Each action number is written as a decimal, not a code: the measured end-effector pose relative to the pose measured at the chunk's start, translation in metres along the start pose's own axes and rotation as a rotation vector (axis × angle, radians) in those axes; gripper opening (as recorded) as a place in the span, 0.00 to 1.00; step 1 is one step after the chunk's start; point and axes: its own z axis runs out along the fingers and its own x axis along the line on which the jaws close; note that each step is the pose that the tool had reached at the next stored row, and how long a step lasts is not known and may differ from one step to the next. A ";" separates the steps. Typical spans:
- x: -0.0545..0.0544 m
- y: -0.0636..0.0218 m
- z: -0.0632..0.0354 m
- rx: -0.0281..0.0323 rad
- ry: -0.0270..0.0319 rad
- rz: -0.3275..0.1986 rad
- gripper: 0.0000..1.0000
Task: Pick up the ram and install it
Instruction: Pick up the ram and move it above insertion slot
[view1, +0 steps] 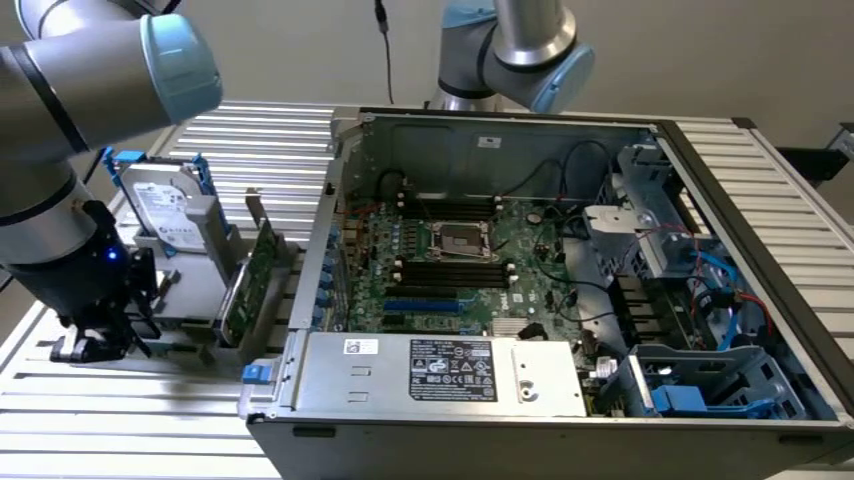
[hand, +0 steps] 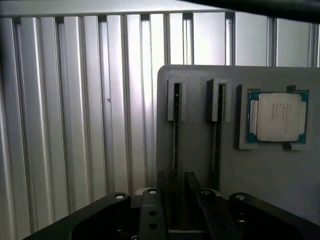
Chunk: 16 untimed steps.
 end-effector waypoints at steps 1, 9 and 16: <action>0.000 0.0000 0.0007 -0.0013 0.0001 0.001 0.31; -0.002 -0.0031 0.0019 -0.0167 0.0007 0.006 0.31; -0.002 -0.0066 0.0077 -0.0268 0.0013 0.012 0.31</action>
